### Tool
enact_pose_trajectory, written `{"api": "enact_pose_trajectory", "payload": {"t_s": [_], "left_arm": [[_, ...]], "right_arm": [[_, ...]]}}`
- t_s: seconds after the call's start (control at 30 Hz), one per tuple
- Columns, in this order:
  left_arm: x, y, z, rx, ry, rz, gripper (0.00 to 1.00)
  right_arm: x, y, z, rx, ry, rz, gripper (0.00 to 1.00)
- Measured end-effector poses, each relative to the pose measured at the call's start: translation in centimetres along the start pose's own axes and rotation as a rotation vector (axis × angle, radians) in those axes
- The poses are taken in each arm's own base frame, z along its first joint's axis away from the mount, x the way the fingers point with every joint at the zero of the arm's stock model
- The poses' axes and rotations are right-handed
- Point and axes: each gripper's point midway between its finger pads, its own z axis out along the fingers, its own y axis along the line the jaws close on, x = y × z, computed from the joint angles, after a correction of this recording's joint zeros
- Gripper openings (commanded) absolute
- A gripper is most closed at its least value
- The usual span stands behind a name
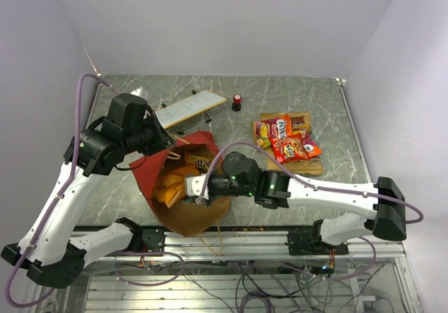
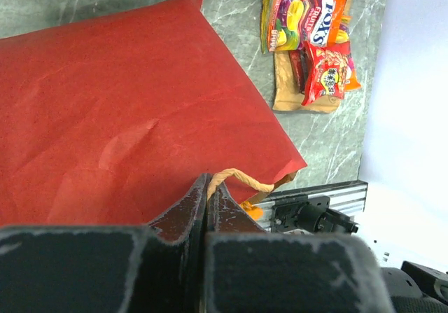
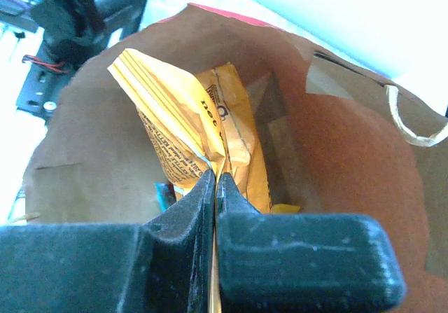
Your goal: Take the snacks out of the paper bag
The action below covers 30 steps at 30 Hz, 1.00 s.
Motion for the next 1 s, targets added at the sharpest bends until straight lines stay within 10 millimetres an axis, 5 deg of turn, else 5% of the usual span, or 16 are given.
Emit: {"api": "enact_pose_trajectory", "payload": {"t_s": [0.33, 0.7, 1.0], "left_arm": [[-0.1, -0.5, 0.3, 0.02, 0.002, 0.0, 0.07], [-0.1, -1.1, 1.0, 0.039, 0.016, 0.005, 0.07], [0.2, -0.8, 1.5, 0.032, 0.029, 0.023, 0.07]], "right_arm": [[-2.9, 1.6, -5.0, -0.075, 0.002, 0.157, 0.0], [-11.3, -3.0, -13.0, 0.052, -0.141, 0.241, 0.0], [-15.2, -6.9, -18.8, 0.177, -0.15, 0.234, 0.0]]}}
